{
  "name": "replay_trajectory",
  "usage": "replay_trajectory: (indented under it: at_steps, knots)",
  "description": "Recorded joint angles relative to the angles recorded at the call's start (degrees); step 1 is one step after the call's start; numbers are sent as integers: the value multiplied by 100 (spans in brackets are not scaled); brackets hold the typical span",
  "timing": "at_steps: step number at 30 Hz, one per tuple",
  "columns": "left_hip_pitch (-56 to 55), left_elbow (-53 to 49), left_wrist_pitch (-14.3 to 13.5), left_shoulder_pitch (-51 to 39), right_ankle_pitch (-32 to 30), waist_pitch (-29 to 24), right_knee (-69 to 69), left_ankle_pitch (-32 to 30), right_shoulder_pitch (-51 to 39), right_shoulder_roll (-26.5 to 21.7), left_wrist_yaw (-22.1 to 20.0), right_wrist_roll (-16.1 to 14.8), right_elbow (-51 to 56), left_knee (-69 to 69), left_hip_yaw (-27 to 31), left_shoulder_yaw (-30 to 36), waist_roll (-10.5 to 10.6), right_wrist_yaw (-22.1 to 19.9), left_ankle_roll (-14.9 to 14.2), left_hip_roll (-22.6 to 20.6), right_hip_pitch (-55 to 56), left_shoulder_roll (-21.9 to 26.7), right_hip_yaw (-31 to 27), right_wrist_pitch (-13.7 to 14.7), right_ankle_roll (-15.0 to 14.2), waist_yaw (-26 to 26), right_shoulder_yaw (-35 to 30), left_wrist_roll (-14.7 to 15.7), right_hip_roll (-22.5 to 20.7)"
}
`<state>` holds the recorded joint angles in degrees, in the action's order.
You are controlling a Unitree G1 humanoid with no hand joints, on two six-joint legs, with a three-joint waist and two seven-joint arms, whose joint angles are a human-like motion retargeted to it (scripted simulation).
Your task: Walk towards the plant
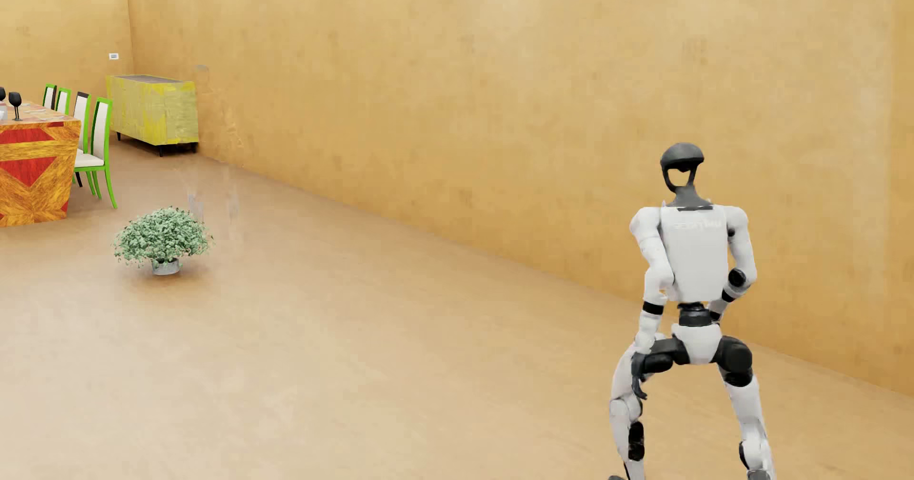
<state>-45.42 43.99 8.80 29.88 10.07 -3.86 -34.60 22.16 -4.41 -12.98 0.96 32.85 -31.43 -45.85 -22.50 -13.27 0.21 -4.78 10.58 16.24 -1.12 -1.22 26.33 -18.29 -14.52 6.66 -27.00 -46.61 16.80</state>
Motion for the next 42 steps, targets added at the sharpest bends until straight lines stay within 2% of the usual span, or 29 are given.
replay_trajectory:
  at_steps: [1,2,3,4,7,9,11,12,14,15,16,17,18,20,23,24,25,26,27,28,30,32,34,36,38,39,40,41,42]
  knots:
    - [223,134,123,-55,-1011,-21,-911,183,175,-48,115,-226,-342,-39,19,70,-19,-146,48,-226,355,-9,-514,-170,107,-33,168,-71,281]
    - [508,242,201,-192,-1530,-40,-1897,367,339,-73,353,-444,-766,38,49,212,-52,-230,24,-475,811,73,-632,-336,832,-92,293,-209,657]
    - [858,287,185,-409,-1085,-64,-2834,507,493,-100,545,-599,-1203,262,122,383,-80,-193,-48,-782,1480,209,-1061,-500,1447,-210,346,-379,580]
    - [1284,274,114,-706,-732,-78,-3555,548,683,-130,527,-681,-1556,668,246,523,-90,-68,-159,-1097,2244,353,-1499,-628,1561,-333,345,-518,247]
    - [2824,1,-227,-1733,-355,25,-3374,354,1550,-232,-81,-707,-1828,2386,823,897,-22,528,-409,-1745,4169,647,-1804,-508,901,-588,152,-586,-653]
    - [3545,-524,-718,-2354,-219,118,-1884,648,2321,-336,-22,-793,-1454,2715,1293,1349,39,1001,-506,-1937,4977,760,-1596,-299,879,-771,440,-395,-736]
    - [4211,-1305,-1204,-2828,-386,159,380,1093,3097,-185,-160,-702,-877,2729,1733,1789,40,778,-589,-2025,5353,826,-1738,-223,903,-955,1249,25,-824]
    - [4558,-1684,-1365,-2877,-238,173,1233,1204,3349,-30,-462,-571,-700,2714,1855,1867,38,436,-664,-1990,5354,805,-1943,-229,522,-1039,1609,367,-897]
    - [5033,-2256,-1537,-2502,-483,171,748,399,3386,239,-1043,-258,-734,2063,1878,1995,74,117,-824,-1702,5249,809,-2072,-388,1333,-1180,1848,1207,-1070]
    - [4850,-2420,-1491,-2182,-726,145,274,-769,3213,367,-1012,-136,-877,1108,1889,2109,120,226,-905,-1448,5087,939,-2008,-498,1320,-1213,1823,1512,-1128]
    - [4314,-2471,-1325,-1864,-576,105,-105,-2286,2956,461,-750,-66,-1020,-323,1841,2205,174,384,-1300,-1146,4800,1058,-1894,-593,1551,-1201,1834,1638,-1154]
    - [3572,-2383,-1058,-1636,-194,60,-257,-2758,2628,534,-430,-17,-1121,-1696,1772,2227,240,495,-1345,-802,4434,1143,-1787,-658,1650,-1122,1849,1515,-1237]
    - [2747,-2145,-778,-1501,191,25,-156,-2212,2232,587,-286,107,-1207,-2652,1782,2162,303,494,-921,-694,3951,1176,-1695,-643,1587,-990,1834,1173,-1358]
    - [1291,-1258,-114,-1432,683,53,555,-1296,1353,354,-716,459,-1200,-2772,1523,1704,328,342,-1204,-778,2757,889,-1651,-442,1398,-717,1377,631,-1572]
    - [-157,-205,527,-1201,1572,170,987,-1096,67,-242,-917,838,-664,-245,1837,349,188,535,-1463,-1329,1186,585,-1607,101,1394,-368,481,1241,-1782]
    - [-251,-184,490,-990,1832,161,1081,-1348,-359,-430,-707,840,-317,1253,2158,163,142,539,-1696,-1444,669,635,-1676,258,1344,-255,357,1300,-1771]
    - [-146,-304,338,-666,1993,132,1260,-1493,-726,-543,-589,733,11,2794,2398,89,93,358,-1317,-1416,115,660,-1811,370,1236,-142,372,1201,-1704]
    - [-47,-494,168,-254,1915,97,1267,-1355,-970,-541,-617,489,253,3561,1904,-11,71,29,-1524,-1157,-433,607,-1974,427,1120,-56,497,1070,-1640]
    - [98,-640,34,117,1541,71,1100,-1420,-1064,-521,-667,183,415,3446,1323,-156,41,-293,-1247,-980,-823,421,-2144,417,959,27,662,1023,-1480]
    - [65,-714,-41,388,649,36,542,-1768,-1022,-530,-672,-48,537,2467,1058,-316,-11,-492,-1028,-861,-958,177,-2316,330,1089,106,776,1070,-1261]
    - [254,-509,-52,325,-1855,-57,-1970,-1432,-602,-627,-746,-108,762,919,925,-485,-153,-611,-493,-1027,-219,-151,-2405,13,547,186,913,1049,-623]
    - [1111,-17,26,-539,-1188,-133,-4004,-553,8,-346,-1017,-223,637,895,924,-361,-305,-697,-458,-1517,1445,-91,-2471,-212,1151,47,1122,764,-411]
    - [2395,400,17,-1680,-628,-60,-3728,-176,487,97,-1107,-612,-209,1985,1177,150,-330,-509,-713,-1880,3005,90,-2300,-400,1162,-195,1182,294,-676]
    - [3424,263,-437,-2674,-306,133,-2021,98,858,82,-580,-458,-1162,2671,1347,928,-238,543,-784,-1997,4112,224,-2142,-559,1139,-457,566,-142,-938]
    - [4098,-612,-1294,-3542,-567,274,397,570,1503,-208,-240,-106,-1274,2653,1546,1811,-169,1742,-844,-2027,4793,382,-2370,-387,1098,-731,325,-286,-867]
    - [4479,-1145,-1719,-3884,-509,300,1590,707,2020,-197,-368,-40,-1033,2605,1746,2168,-169,1568,-923,-2006,4899,435,-2398,-413,1125,-850,793,-73,-648]
    - [4856,-1640,-2071,-4025,-241,305,2171,713,2571,16,-517,-46,-779,2467,1931,2446,-179,901,-1020,-1897,4881,511,-2188,-480,932,-961,1449,356,-400]
    - [5076,-2109,-2264,-3933,-114,299,1840,313,3006,361,-484,-117,-655,2000,2076,2713,-181,194,-1026,-1693,4772,732,-1820,-522,1138,-1065,2009,824,-262]
    - [4996,-2602,-2257,-3652,-523,279,1062,-814,3229,713,-211,-197,-713,1111,2131,2956,-141,-161,-858,-1374,4696,1144,-1665,-579,1605,-1151,2286,1122,-312]
